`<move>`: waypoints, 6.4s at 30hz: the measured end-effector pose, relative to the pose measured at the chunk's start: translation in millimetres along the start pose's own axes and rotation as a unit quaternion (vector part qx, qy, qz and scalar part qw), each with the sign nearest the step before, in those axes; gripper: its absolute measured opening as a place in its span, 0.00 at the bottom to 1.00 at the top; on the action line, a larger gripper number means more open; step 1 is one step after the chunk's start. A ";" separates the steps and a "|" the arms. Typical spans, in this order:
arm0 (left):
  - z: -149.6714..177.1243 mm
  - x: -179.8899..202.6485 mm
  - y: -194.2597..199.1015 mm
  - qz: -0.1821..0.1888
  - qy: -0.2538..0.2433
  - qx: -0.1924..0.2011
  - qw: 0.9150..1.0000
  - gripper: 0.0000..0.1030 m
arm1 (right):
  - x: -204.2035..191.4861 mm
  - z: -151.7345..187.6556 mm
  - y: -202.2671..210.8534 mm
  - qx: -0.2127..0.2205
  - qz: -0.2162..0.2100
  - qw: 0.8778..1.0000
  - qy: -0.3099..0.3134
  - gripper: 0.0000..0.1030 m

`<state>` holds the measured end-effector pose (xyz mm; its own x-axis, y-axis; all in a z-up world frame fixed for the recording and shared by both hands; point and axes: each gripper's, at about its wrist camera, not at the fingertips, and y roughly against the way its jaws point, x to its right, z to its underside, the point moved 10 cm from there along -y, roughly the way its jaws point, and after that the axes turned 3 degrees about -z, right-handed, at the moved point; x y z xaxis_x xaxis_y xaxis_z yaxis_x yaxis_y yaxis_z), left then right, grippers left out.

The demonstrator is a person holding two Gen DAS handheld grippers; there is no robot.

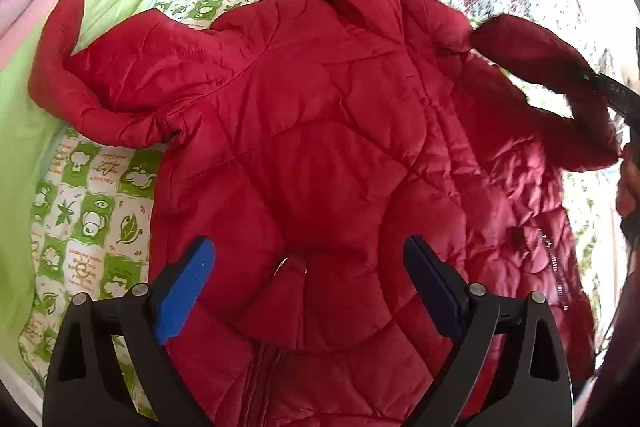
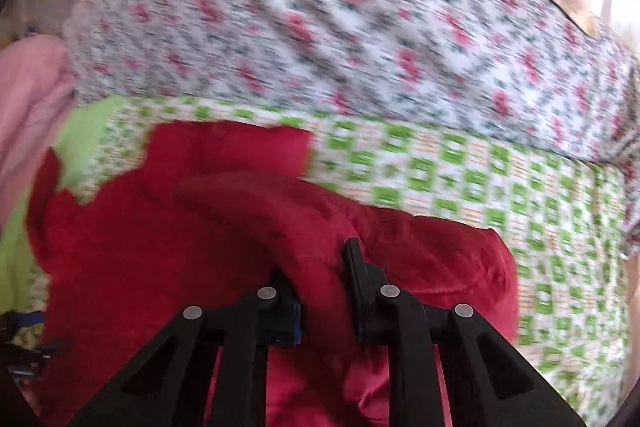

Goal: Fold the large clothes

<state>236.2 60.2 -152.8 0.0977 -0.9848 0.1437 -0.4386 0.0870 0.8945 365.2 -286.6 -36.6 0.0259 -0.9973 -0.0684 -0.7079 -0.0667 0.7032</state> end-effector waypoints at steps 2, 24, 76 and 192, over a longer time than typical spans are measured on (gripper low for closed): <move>-2.1 0.2 4.4 0.012 0.001 0.005 1.000 0.93 | -43.0 0.2 -0.5 0.007 -0.044 0.999 0.015 0.16; -81.0 11.2 -35.8 0.080 -0.025 0.005 0.997 0.93 | -193.3 125.5 -46.0 -0.098 -0.178 0.967 0.150 0.59; -92.0 -19.9 43.5 0.068 -0.041 0.145 0.986 0.22 | -1.5 105.7 -102.5 -0.098 0.003 0.994 -0.046 0.57; -150.2 -111.3 23.4 0.053 0.098 0.184 0.977 0.06 | -153.9 91.9 -45.5 -0.097 -0.215 0.970 -0.055 0.76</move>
<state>349.3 194.4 -84.3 0.1873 -0.9222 0.3383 -0.7434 0.0921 0.6625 328.5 -127.2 -123.1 0.2055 -0.8677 -0.4526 -0.5027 -0.4904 0.7119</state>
